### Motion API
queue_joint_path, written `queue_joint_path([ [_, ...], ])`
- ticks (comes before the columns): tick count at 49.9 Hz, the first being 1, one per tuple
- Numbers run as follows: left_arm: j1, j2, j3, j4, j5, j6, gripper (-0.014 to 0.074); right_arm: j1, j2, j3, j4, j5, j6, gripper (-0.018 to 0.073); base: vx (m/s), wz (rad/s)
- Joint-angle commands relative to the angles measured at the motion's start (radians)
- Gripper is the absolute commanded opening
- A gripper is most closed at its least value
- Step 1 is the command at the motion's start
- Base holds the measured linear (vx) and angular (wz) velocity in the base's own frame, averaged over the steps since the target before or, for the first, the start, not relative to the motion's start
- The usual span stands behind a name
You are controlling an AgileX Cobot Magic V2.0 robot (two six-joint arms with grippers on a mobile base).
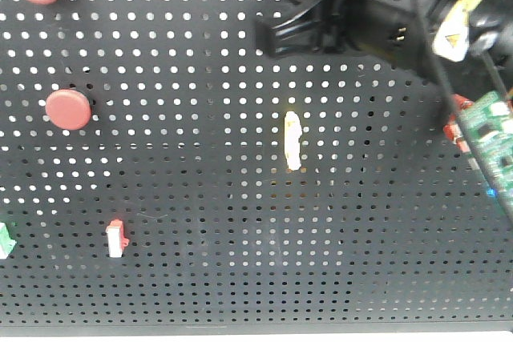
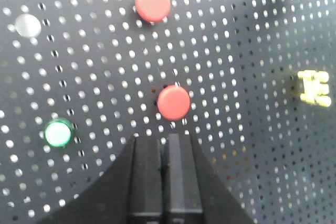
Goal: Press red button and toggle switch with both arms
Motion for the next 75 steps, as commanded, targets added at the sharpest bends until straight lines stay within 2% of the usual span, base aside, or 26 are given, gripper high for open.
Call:
queue_joint_path([
  [1, -0.006, 0.009, -0.025, -0.014, -0.091, -0.006, 0.0002, -0.047, -0.047, -0.035, -0.018, -0.029, 0.002, 0.0000, 0.00, 0.00],
  [12, -0.006, 0.009, -0.025, -0.014, -0.107, -0.006, 0.0002, -0.047, -0.061, -0.035, -0.061, -0.011, -0.002, 0.0000, 0.00, 0.00],
  [21, -0.006, 0.011, -0.025, -0.014, -0.113, -0.006, 0.0002, -0.047, -0.115, -0.032, -0.060, -0.013, 0.004, 0.0000, 0.00, 0.00],
  [35, -0.006, 0.020, -0.025, -0.014, -0.112, -0.006, 0.0002, -0.047, -0.251, -0.003, -0.064, 0.249, -0.001, 0.0000, 0.00, 0.00],
  [41, -0.006, 0.019, -0.025, -0.014, -0.111, -0.006, 0.0002, -0.047, -0.321, 0.136, -0.069, 0.224, -0.001, 0.0000, 0.00, 0.00],
  [51, -0.006, 0.019, -0.025, -0.014, -0.109, -0.006, 0.0002, -0.047, -0.377, 0.316, -0.068, 0.102, 0.003, 0.0000, 0.00, 0.00],
  [75, -0.006, 0.019, -0.025, -0.014, -0.110, -0.006, 0.0002, -0.047, -0.379, 0.445, -0.067, 0.108, 0.004, 0.0000, 0.00, 0.00],
])
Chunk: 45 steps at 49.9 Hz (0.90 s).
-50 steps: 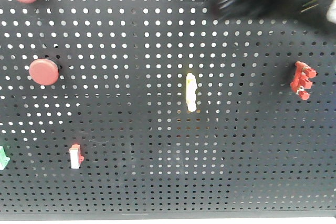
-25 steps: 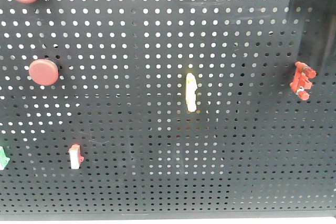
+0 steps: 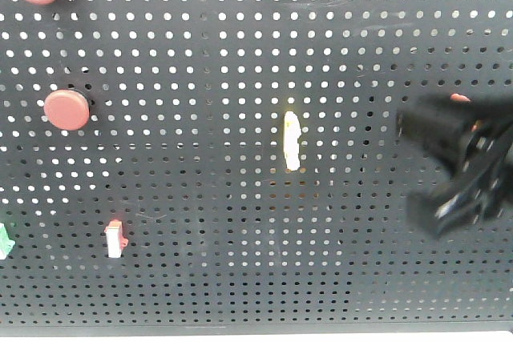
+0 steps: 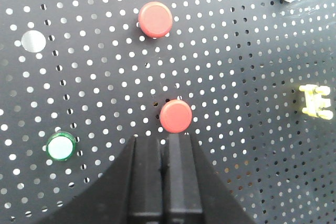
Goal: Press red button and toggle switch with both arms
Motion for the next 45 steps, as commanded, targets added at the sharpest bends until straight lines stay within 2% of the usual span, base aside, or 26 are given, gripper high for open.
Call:
queue_joint_path([
  [1, -0.006, 0.013, -0.025, -0.014, -0.083, -0.006, 0.0002, -0.004, -0.016, -0.023, -0.018, -0.064, -0.004, 0.0000, 0.00, 0.00],
  [5, -0.005, 0.013, -0.023, -0.014, -0.088, -0.005, 0.0002, -0.004, -0.016, -0.023, -0.018, -0.063, -0.004, 0.0000, 0.00, 0.00],
  [8, 0.017, -0.001, -0.003, 0.015, -0.085, 0.011, 0.0002, -0.004, -0.016, -0.023, -0.018, -0.062, -0.004, 0.0000, 0.00, 0.00],
  [12, 0.088, -0.045, 0.057, 0.067, -0.074, 0.020, 0.0002, -0.004, -0.016, -0.023, -0.018, -0.062, -0.004, 0.0000, 0.00, 0.00],
  [16, 0.166, -0.101, 0.157, 0.065, -0.093, 0.014, 0.0002, -0.004, -0.016, -0.023, -0.018, -0.062, -0.004, 0.0000, 0.00, 0.00],
  [19, 0.228, -0.156, 0.273, 0.054, -0.123, 0.014, 0.0002, -0.004, -0.016, -0.023, -0.018, -0.062, -0.004, 0.0000, 0.00, 0.00],
  [24, 0.279, -0.238, 0.450, 0.032, -0.184, 0.013, 0.0002, -0.004, -0.016, -0.023, -0.018, -0.062, -0.004, 0.0000, 0.00, 0.00],
  [34, 0.289, -0.411, 0.781, -0.061, -0.315, 0.011, 0.0002, -0.004, -0.016, -0.023, -0.018, -0.062, -0.004, 0.0000, 0.00, 0.00],
  [35, 0.291, -0.425, 0.789, -0.068, -0.295, 0.011, 0.0002, -0.004, -0.016, -0.023, -0.018, -0.062, -0.004, 0.0000, 0.00, 0.00],
  [37, 0.292, -0.459, 0.770, -0.075, -0.159, 0.014, 0.0002, -0.004, -0.016, -0.023, -0.018, -0.061, -0.004, 0.0000, 0.00, 0.00],
  [45, 0.297, -0.451, 0.774, -0.074, -0.070, 0.015, 0.0002, -0.004, -0.016, -0.023, -0.018, -0.061, -0.004, 0.0000, 0.00, 0.00],
])
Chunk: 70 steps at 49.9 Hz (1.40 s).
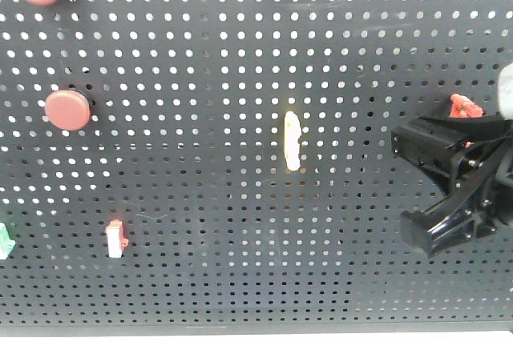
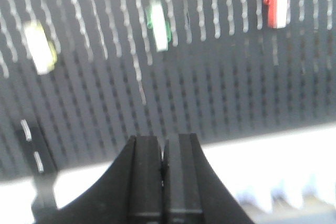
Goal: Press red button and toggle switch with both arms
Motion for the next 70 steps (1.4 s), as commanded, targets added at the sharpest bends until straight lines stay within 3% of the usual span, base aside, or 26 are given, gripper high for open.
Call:
queue_joint_path([
  [1, 0.001, -0.019, 0.035, -0.014, -0.038, -0.002, 0.0002, -0.004, -0.016, -0.031, -0.018, -0.067, -0.004, 0.0000, 0.00, 0.00],
  [47, 0.001, -0.018, 0.033, -0.014, -0.037, -0.002, 0.0002, -0.015, -0.069, 0.026, -0.015, -0.074, -0.005, 0.0000, 0.00, 0.00],
  [52, 0.001, -0.018, 0.033, -0.014, -0.037, -0.002, 0.0002, -0.079, -0.184, 0.130, 0.030, -0.100, -0.005, 0.0000, 0.00, 0.00],
  [64, 0.001, -0.018, 0.033, -0.014, -0.037, -0.002, 0.0002, -0.398, -0.557, 0.495, 0.187, -0.106, -0.027, 0.0000, 0.00, 0.00],
  [70, 0.001, -0.018, 0.033, -0.014, -0.037, -0.002, 0.0002, -0.522, -0.738, 0.680, 0.312, -0.106, -0.097, 0.0000, 0.00, 0.00],
])
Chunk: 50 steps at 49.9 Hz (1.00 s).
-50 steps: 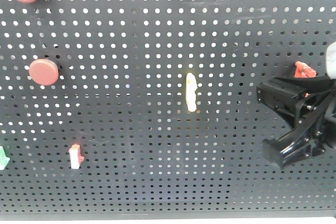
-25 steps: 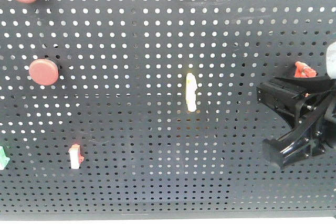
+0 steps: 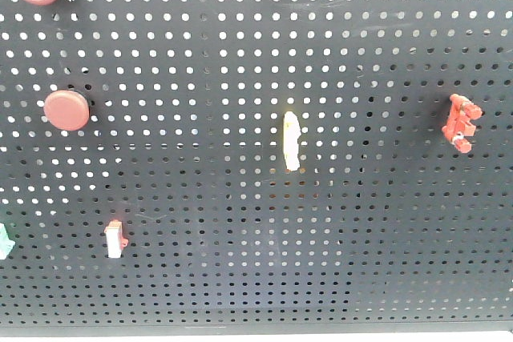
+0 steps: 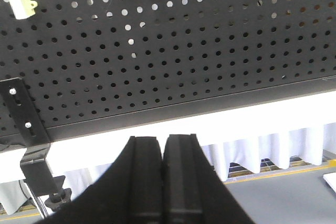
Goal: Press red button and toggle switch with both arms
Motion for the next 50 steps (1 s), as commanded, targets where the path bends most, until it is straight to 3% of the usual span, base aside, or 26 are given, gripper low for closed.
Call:
queue_joint_path([
  [1, 0.001, -0.018, 0.033, -0.013, -0.078, -0.002, 0.0002, -0.096, -0.114, 0.109, 0.105, -0.074, -0.070, 0.0000, 0.00, 0.00],
  [8, 0.001, -0.018, 0.033, -0.013, -0.078, -0.002, 0.0002, -0.170, -0.274, 0.274, 0.181, -0.090, -0.176, 0.0000, 0.00, 0.00],
  [19, 0.001, -0.016, 0.033, -0.013, -0.077, -0.002, 0.0002, -0.207, -0.345, 0.489, 0.170, -0.200, -0.119, 0.0000, 0.00, 0.00],
  [27, 0.001, -0.016, 0.033, -0.012, -0.076, -0.002, 0.0002, -0.206, -0.344, 0.482, 0.124, -0.185, -0.119, 0.0000, 0.00, 0.00],
  [43, 0.001, -0.016, 0.033, -0.012, -0.076, -0.002, 0.0002, -0.125, -0.344, 0.482, 0.122, -0.217, -0.113, 0.0000, 0.00, 0.00],
  [50, 0.001, -0.016, 0.033, -0.012, -0.076, -0.002, 0.0002, -0.129, -0.344, 0.482, 0.127, -0.193, -0.111, 0.0000, 0.00, 0.00],
])
